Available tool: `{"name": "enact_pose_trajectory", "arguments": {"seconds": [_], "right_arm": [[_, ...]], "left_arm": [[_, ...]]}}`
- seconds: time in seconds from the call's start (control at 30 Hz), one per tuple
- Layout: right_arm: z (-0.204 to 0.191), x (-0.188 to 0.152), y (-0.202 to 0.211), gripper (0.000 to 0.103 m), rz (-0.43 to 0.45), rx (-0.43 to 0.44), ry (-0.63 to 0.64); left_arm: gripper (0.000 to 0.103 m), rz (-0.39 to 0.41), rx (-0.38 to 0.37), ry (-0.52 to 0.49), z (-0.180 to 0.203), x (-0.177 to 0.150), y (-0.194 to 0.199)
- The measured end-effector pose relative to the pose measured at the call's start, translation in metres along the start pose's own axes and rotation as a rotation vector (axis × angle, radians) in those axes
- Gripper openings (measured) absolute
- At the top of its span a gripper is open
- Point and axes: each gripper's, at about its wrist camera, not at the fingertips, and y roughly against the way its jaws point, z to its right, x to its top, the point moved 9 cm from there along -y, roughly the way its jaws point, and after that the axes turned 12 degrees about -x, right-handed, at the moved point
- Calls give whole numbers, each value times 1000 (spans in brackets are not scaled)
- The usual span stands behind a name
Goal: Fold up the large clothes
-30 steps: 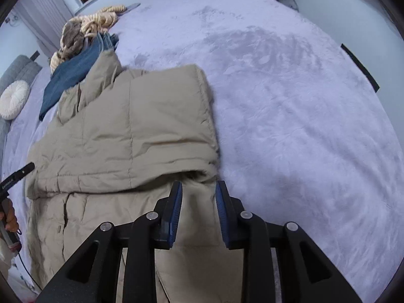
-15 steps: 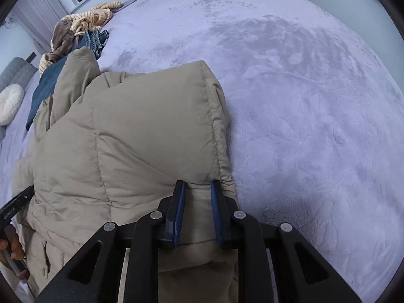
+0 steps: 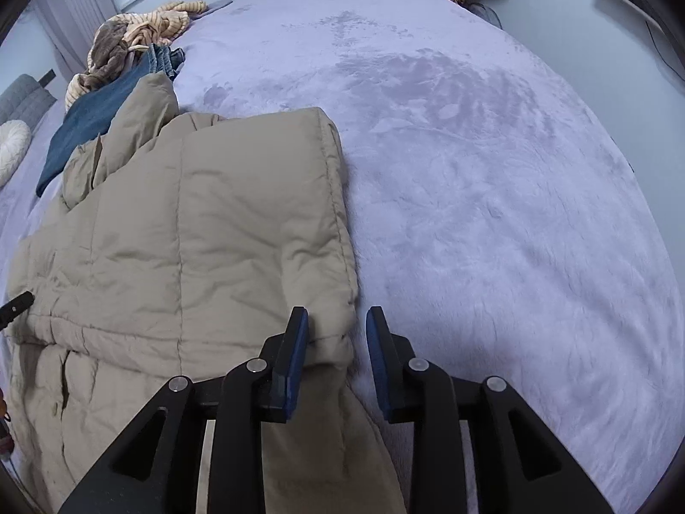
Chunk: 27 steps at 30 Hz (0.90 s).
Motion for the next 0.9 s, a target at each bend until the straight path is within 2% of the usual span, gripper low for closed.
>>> {"name": "enact_pose_trajectory", "arguments": {"seconds": [0.13,0.23,0.27,0.33,0.4,0.6,0.63,0.7,0.9], "right_arm": [[8,-19,9,32,-67,39,-54],[7,-30,20,38,-102,74,-71],[5,-33,24,42,-111,86,-68],[2,-40,34,45,-118,104,-60],[-1,-45,43,49,-128,124,-49],[-6,-60,63,62,-172,183,-49],[-7,-63,66,64,-177,191,-46],[-7,-68,72,67,-181,201,-38],[-6,-82,86,76,-200,240,-11]], "left_arm": [[43,-34,13,48,-3,-17,13],[43,-52,20,55,4,-29,24],[45,-62,19,57,8,-33,28],[69,-61,25,61,16,-41,37],[71,-42,26,57,25,-46,49],[71,-90,3,87,46,-69,66],[79,-93,3,87,48,-72,68],[103,-93,6,93,55,-80,75],[103,-93,23,107,71,-105,95]]}}
